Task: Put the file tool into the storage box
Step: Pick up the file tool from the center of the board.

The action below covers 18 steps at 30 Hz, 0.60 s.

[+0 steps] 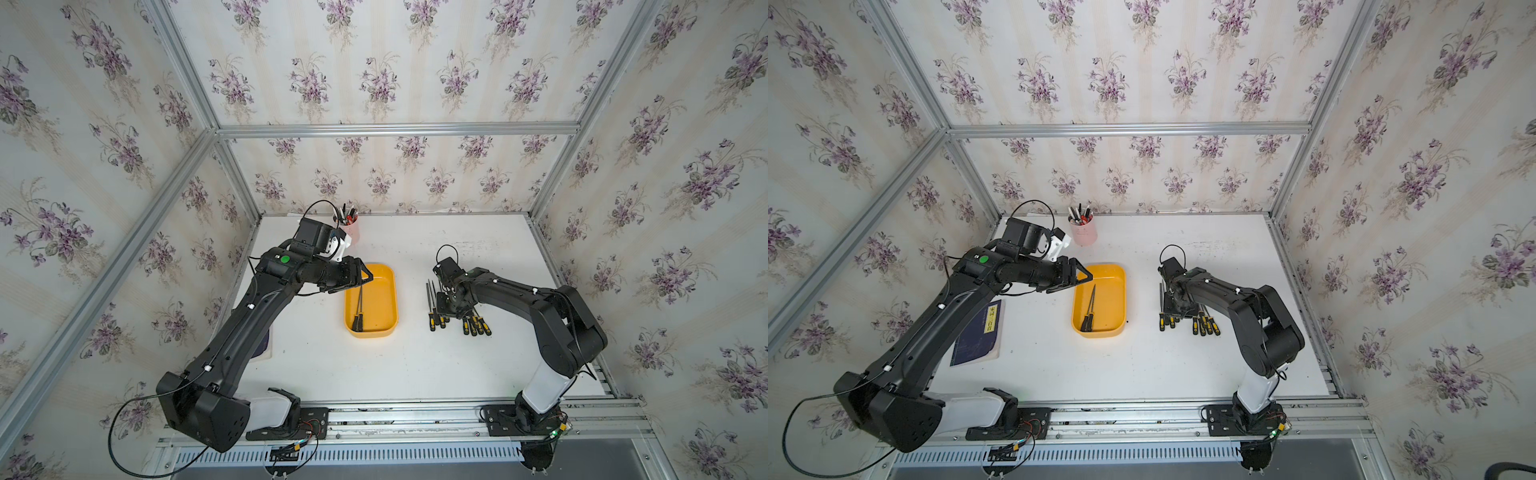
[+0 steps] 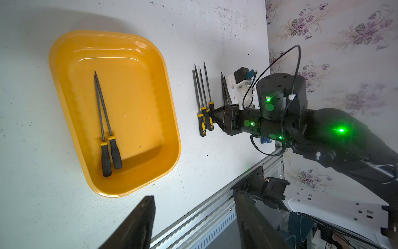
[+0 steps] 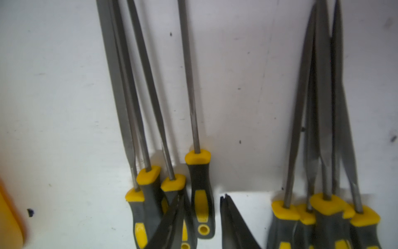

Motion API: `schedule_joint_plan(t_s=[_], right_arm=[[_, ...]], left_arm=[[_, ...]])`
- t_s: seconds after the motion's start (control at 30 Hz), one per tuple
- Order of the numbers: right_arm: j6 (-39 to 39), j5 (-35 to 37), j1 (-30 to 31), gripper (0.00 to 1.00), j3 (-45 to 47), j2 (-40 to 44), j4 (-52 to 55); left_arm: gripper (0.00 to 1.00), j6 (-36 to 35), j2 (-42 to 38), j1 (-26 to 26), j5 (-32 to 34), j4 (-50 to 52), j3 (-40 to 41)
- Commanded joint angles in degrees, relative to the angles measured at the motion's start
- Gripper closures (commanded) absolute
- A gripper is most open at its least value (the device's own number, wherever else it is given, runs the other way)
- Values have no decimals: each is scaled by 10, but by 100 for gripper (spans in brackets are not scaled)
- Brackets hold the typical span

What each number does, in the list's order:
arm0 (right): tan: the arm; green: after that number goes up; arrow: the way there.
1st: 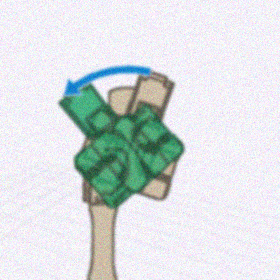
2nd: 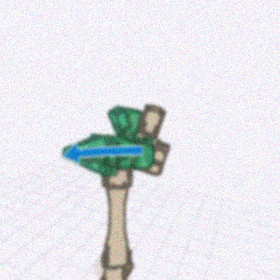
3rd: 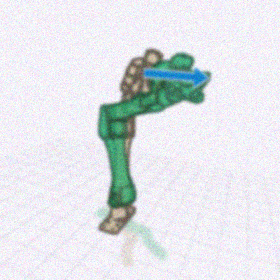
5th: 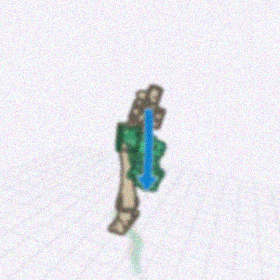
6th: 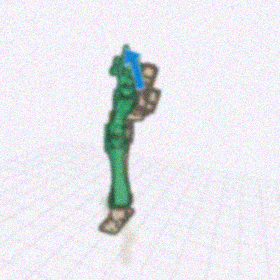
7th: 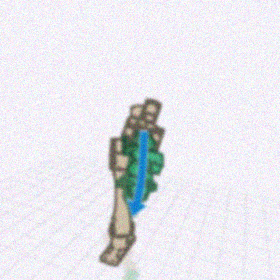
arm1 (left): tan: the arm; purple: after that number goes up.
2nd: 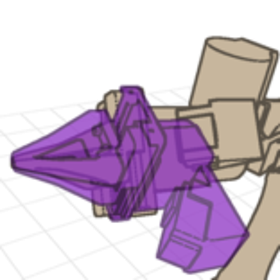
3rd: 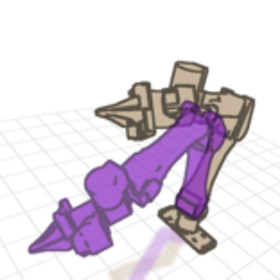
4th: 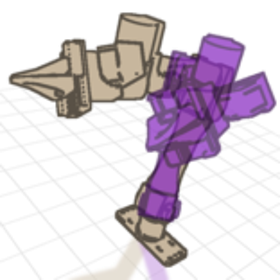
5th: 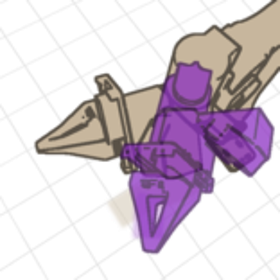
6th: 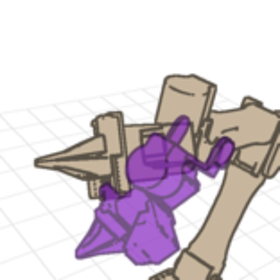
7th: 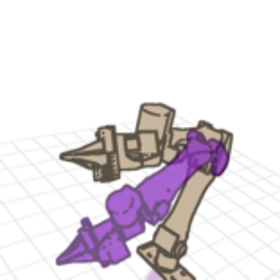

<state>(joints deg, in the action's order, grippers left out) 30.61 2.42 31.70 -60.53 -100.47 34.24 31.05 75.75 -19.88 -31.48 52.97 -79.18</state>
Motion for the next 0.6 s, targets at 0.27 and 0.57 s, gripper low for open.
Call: schedule_joint_plan(t_s=[0.27,0.57], right_arm=[[-23,9,-1,73,25,-22,-14],[-31,3,-1,82,47,5,-17]], left_arm=[[36,1,0,0,6,-4,7],[36,-3,2,1,7,-6,12]])
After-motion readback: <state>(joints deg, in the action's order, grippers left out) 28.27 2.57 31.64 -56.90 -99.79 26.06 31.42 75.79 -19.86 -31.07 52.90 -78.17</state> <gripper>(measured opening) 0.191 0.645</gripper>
